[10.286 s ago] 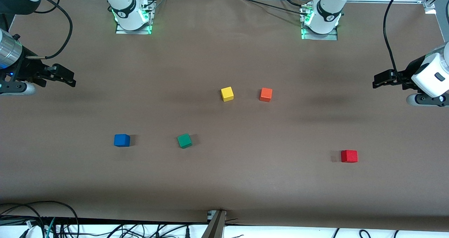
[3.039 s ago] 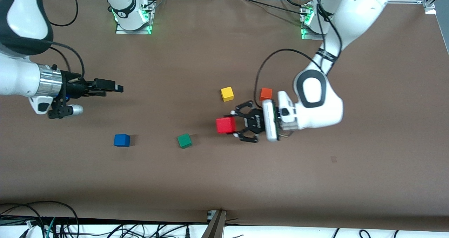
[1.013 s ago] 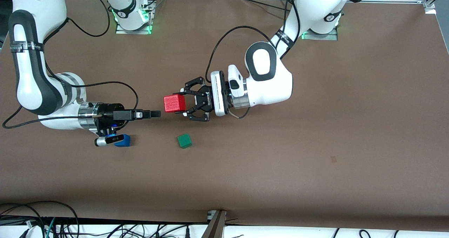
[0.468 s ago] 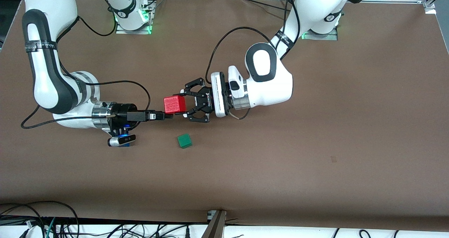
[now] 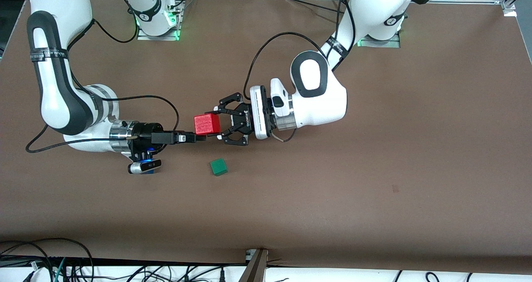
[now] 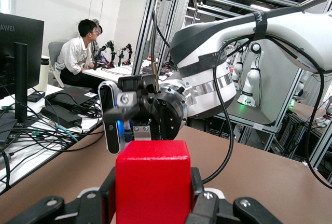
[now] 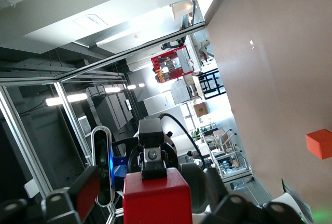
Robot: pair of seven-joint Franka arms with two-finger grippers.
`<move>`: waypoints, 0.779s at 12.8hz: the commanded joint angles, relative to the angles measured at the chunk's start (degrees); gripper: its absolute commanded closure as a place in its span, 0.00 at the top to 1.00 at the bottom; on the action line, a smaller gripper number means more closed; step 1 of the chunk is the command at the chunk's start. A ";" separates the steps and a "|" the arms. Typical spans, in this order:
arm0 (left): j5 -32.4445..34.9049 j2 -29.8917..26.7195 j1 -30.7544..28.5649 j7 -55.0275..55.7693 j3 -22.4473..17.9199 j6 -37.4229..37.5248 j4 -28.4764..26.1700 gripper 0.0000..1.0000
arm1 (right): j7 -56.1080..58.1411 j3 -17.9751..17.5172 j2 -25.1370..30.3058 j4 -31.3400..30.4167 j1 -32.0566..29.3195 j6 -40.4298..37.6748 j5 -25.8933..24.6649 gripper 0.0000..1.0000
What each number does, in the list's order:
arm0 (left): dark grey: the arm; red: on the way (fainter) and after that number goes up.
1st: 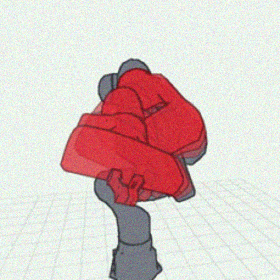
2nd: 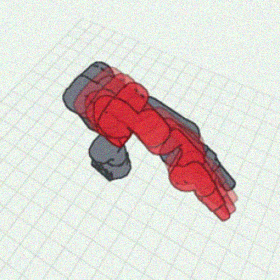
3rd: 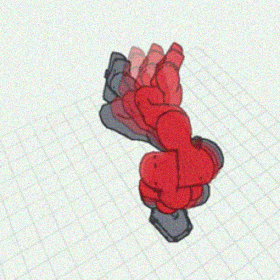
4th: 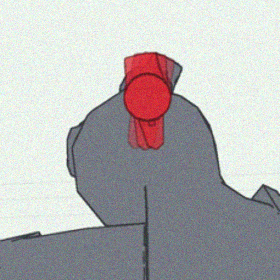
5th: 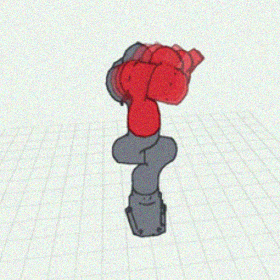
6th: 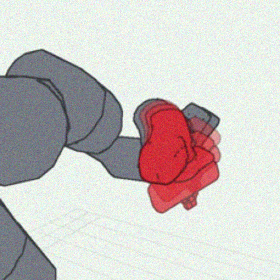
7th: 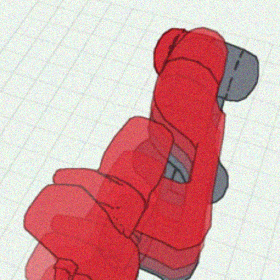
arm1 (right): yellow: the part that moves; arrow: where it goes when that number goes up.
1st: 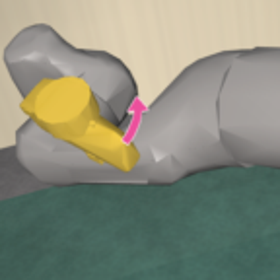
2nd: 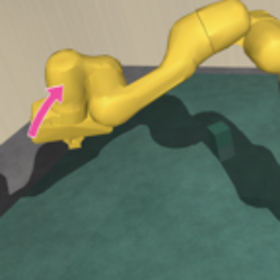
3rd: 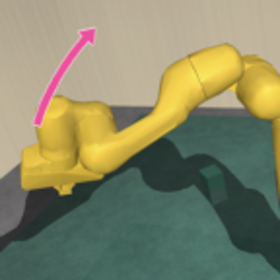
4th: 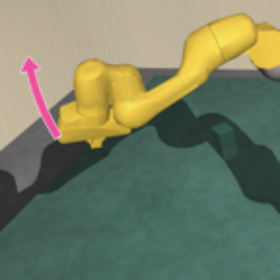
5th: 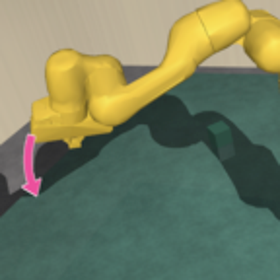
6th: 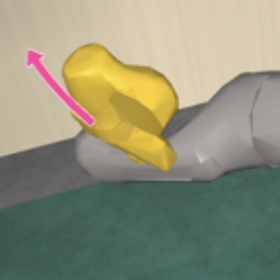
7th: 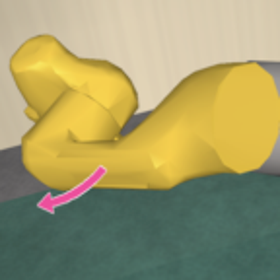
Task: Pass red block to right arm, stack on blue
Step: 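Close the right gripper on the red cube held by the left gripper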
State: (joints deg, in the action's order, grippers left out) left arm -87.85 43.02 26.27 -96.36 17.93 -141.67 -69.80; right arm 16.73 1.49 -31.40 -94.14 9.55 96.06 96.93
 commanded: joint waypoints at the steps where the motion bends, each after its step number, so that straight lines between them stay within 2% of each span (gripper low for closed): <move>1: -1.71 0.92 0.97 -0.76 -0.71 -0.63 2.21 0.00 | 1.55 -0.17 1.25 -1.93 0.20 0.53 1.86 0.76; 10: -1.80 1.18 1.06 -0.76 -0.71 -0.63 2.65 0.00 | 1.55 -0.17 4.06 -5.17 0.20 -0.09 1.86 0.76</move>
State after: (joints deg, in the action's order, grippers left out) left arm -87.85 43.23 26.29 -96.36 17.92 -141.68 -69.54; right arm 16.73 1.49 -30.32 -95.51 9.70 95.97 96.97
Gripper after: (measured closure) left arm 0.445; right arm 0.238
